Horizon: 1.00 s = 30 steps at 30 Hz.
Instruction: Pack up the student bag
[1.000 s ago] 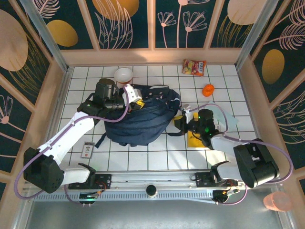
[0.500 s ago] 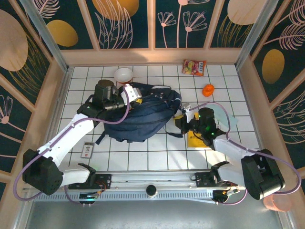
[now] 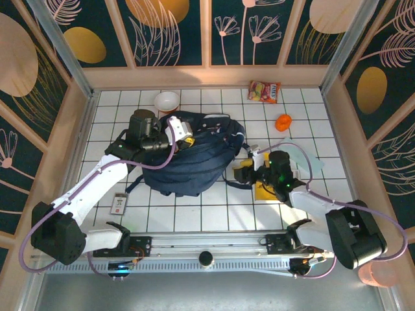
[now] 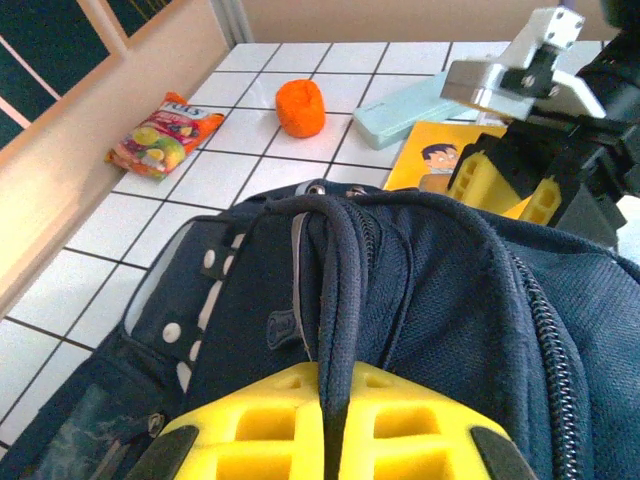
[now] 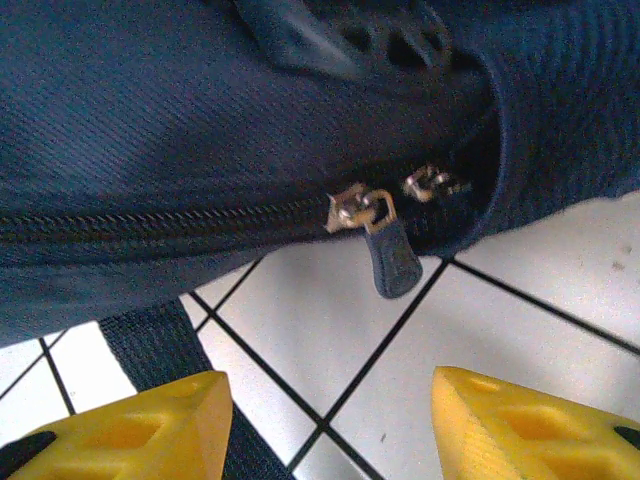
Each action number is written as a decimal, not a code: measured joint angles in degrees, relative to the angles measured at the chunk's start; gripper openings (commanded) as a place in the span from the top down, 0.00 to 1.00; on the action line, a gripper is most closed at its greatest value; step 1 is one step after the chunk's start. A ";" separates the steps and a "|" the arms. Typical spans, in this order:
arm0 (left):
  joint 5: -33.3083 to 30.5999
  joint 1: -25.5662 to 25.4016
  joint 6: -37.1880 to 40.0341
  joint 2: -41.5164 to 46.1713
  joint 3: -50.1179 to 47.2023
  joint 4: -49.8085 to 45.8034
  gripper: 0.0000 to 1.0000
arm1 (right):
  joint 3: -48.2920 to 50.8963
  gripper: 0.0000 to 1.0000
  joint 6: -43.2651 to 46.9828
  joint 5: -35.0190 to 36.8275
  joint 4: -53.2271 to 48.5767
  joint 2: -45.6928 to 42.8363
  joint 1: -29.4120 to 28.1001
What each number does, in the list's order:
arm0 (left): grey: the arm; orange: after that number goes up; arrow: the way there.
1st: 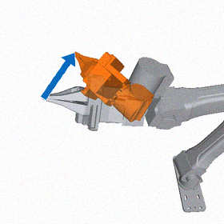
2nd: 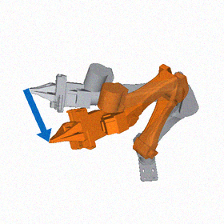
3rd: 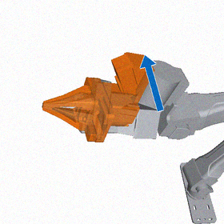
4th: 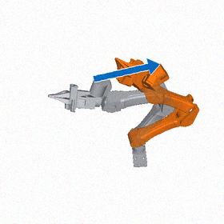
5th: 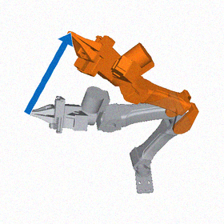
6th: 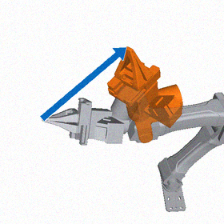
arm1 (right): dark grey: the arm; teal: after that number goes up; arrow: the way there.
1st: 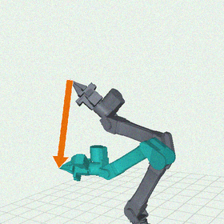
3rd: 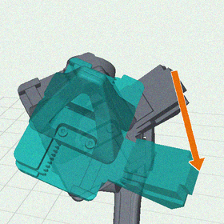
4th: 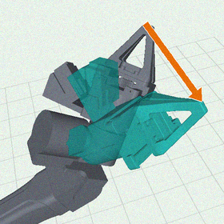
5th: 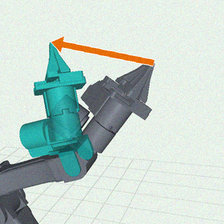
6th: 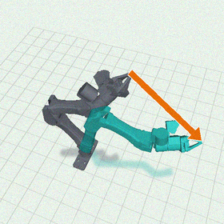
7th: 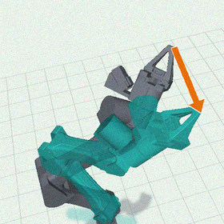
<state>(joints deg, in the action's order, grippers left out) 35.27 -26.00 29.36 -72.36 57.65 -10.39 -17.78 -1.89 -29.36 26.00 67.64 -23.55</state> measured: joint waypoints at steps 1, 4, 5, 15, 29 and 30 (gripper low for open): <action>0.48 0.15 0.00 0.00 0.00 -0.33 1.00 | 0.55 0.44 -0.11 -0.02 0.70 0.57 0.13; 1.92 0.42 0.02 0.00 0.02 -1.03 1.00 | 1.42 0.44 0.02 -0.15 2.91 2.14 0.63; 2.29 0.44 0.04 0.00 0.09 -1.36 1.00 | 1.46 0.44 0.13 -0.39 3.72 2.75 0.76; 5.55 0.61 0.61 0.00 0.63 -3.65 1.00 | -1.16 0.46 5.79 -7.63 7.58 9.29 1.29; 5.01 0.61 1.14 0.00 1.40 -4.37 1.00 | -2.32 0.90 9.05 -12.57 8.70 7.82 2.73; 4.66 0.61 1.27 0.00 1.40 -4.35 1.00 | -2.32 0.92 9.11 -12.79 8.17 6.97 2.80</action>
<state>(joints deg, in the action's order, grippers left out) 39.92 -25.39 30.63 -72.36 59.05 -14.74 -20.10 7.22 -42.15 34.17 74.61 -20.75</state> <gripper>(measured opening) 0.054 0.122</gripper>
